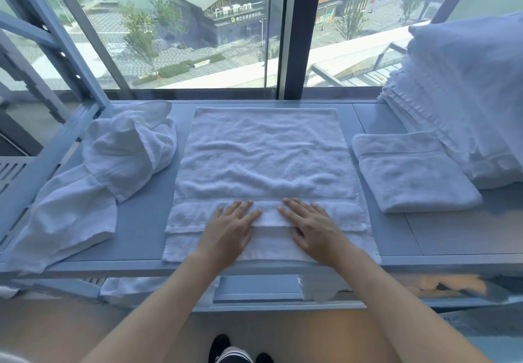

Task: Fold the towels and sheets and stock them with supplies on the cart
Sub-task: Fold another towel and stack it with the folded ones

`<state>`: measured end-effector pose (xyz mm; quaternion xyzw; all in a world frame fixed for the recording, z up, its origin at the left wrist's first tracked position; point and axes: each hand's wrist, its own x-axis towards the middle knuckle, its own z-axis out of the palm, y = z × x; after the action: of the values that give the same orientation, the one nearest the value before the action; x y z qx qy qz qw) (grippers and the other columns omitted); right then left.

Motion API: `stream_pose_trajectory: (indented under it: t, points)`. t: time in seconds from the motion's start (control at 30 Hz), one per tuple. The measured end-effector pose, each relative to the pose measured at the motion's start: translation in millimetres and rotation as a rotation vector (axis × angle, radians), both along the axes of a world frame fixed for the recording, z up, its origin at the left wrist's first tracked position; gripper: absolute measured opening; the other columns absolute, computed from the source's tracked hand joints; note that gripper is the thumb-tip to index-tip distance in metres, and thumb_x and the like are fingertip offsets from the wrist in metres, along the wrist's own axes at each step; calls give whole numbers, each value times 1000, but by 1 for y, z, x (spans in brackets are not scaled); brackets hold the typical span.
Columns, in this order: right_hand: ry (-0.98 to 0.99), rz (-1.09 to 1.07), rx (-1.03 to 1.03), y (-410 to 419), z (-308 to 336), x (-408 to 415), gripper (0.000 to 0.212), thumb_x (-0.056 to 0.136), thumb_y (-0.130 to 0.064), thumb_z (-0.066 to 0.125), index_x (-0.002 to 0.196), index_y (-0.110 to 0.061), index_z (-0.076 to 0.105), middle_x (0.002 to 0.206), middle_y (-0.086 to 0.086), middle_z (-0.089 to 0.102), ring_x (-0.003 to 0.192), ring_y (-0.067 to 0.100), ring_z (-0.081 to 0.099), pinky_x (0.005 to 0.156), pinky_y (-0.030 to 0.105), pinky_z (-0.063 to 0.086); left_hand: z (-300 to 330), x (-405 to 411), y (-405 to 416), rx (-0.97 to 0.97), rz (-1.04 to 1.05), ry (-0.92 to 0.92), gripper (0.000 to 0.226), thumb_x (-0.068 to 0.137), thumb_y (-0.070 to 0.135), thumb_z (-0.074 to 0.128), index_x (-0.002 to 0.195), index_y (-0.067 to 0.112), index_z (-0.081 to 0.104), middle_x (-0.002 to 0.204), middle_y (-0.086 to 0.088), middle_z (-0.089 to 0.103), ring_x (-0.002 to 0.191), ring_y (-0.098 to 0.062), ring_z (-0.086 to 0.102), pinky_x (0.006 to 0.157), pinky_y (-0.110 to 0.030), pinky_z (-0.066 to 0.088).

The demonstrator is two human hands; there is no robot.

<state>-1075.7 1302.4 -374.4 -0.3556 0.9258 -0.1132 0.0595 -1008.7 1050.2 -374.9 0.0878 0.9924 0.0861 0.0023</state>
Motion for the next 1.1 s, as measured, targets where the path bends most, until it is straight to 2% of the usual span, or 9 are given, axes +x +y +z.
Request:
stream_pose_trajectory:
  t: [0.13,0.27,0.53,0.63,0.73,0.8,0.87,0.97,1.1]
  points:
    - [6,-71,-36,31,2,-9,66,98,-4,47,160,-27,35,168,-8,24,157,16,20,124,37,19,7,10,-36,59,101,32,60,97,4,51,152,28,49,161,-1,42,150,-26,37,115,-46,35]
    - [12,-244,-283,69,-10,5,56,100,6,48,149,-18,54,160,-6,42,153,16,30,126,41,23,-3,41,-79,262,278,182,55,92,-6,60,140,21,64,152,-3,53,145,-27,45,113,-49,41]
    - [1,-254,-270,57,-2,-40,51,98,8,50,143,-13,60,155,1,50,150,21,37,125,41,25,-2,6,-85,347,329,141,45,98,0,57,137,22,67,152,-2,53,148,-23,41,114,-55,34]
    - [-4,-294,-283,52,18,-56,42,100,4,49,135,-11,67,142,7,63,138,28,54,112,39,41,20,-15,-91,380,354,179,34,100,1,57,126,16,73,144,-9,61,138,-30,53,108,-53,42]
    - [152,-355,-442,54,43,-57,34,101,1,53,127,-11,72,130,9,70,127,27,63,101,40,51,47,-20,-94,401,311,346,31,98,-3,59,121,11,74,136,-12,66,130,-30,60,105,-55,47]
    - [263,-336,-536,59,51,-43,36,99,1,53,125,-14,72,130,-1,70,127,14,61,104,26,48,52,-7,-92,384,279,430,35,95,-5,61,123,12,73,133,-9,68,127,-28,62,105,-53,48]
    - [242,-343,-559,65,41,-16,39,96,1,53,124,-18,72,128,-8,70,122,5,62,101,17,46,38,22,-84,358,274,404,35,96,0,58,124,16,73,134,-5,68,128,-26,61,105,-50,48]
    - [121,-344,-434,73,-2,31,50,91,13,59,130,-15,71,137,-3,66,133,17,58,112,29,42,-1,69,-75,340,275,271,43,91,8,52,127,19,72,142,-3,62,136,-27,55,104,-50,44]
    - [147,-306,-359,81,-30,39,55,94,10,58,141,-18,63,150,-6,55,146,16,43,123,42,32,-28,84,-79,276,262,239,50,94,10,47,139,22,64,154,0,52,147,-25,42,110,-56,41]
